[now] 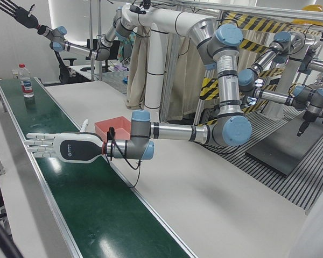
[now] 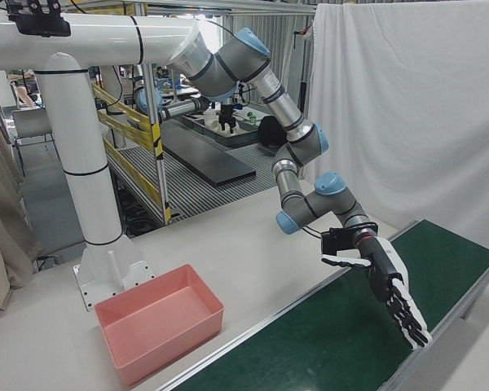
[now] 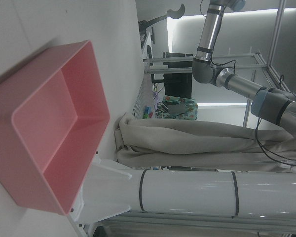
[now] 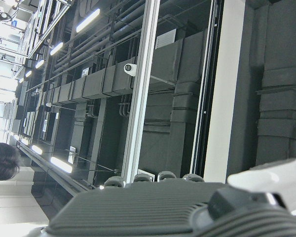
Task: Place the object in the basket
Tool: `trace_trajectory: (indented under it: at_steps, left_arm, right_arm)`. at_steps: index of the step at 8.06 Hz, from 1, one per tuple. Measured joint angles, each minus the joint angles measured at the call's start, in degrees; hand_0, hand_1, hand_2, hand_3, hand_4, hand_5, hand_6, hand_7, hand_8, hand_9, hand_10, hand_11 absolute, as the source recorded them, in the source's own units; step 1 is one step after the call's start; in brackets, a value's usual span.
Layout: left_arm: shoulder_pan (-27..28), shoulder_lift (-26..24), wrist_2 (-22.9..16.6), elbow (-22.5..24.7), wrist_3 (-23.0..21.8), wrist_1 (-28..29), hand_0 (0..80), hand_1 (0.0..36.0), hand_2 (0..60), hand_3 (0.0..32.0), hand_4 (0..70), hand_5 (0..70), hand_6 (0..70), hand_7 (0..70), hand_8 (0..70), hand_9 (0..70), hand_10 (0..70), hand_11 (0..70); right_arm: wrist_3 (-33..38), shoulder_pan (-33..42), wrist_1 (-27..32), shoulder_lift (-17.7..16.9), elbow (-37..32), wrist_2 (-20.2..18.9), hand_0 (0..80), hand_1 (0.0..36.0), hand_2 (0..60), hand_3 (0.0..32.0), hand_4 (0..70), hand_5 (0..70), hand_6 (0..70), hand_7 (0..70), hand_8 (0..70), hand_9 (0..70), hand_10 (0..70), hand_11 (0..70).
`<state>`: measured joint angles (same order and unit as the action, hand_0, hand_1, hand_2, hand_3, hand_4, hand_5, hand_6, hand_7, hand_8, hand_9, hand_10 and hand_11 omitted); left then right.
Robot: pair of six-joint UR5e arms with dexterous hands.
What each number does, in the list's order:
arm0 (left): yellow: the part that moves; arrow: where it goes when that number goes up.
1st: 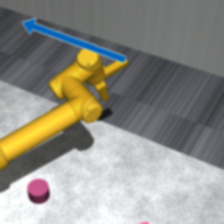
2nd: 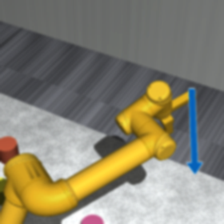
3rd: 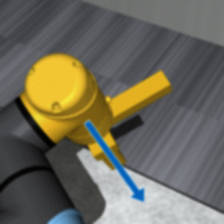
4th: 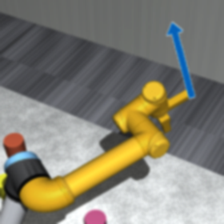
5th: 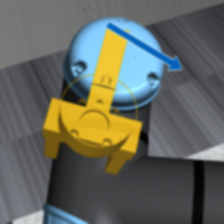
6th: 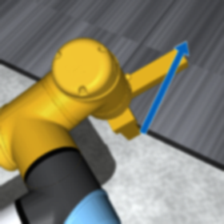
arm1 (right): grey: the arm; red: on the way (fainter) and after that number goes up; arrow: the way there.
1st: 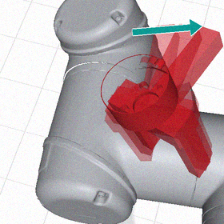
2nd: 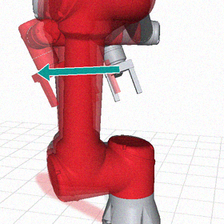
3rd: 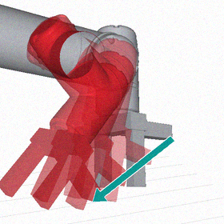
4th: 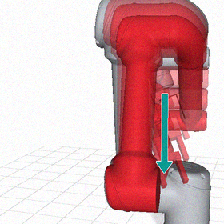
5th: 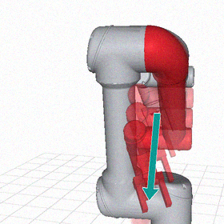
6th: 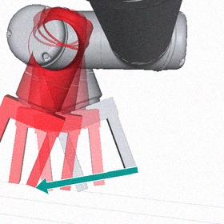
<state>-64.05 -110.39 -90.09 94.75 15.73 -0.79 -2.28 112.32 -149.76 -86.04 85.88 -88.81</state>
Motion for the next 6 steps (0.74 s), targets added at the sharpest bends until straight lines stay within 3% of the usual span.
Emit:
trace_trajectory:
  at_steps: [6]
  left_arm:
    - [0.1, 0.0, 0.0, -0.1, 0.0, 0.0, 57.6, 4.8, 0.0, 0.0, 0.0, 7.0, 0.8, 0.0, 0.0, 0.0, 3.3, 6.6]
  right_arm:
    - [0.0, 0.0, 0.0, 0.0, 0.0, 0.0, 0.0, 0.0, 0.0, 0.0, 0.0, 0.0, 0.0, 0.0, 0.0, 0.0, 0.0, 0.0]
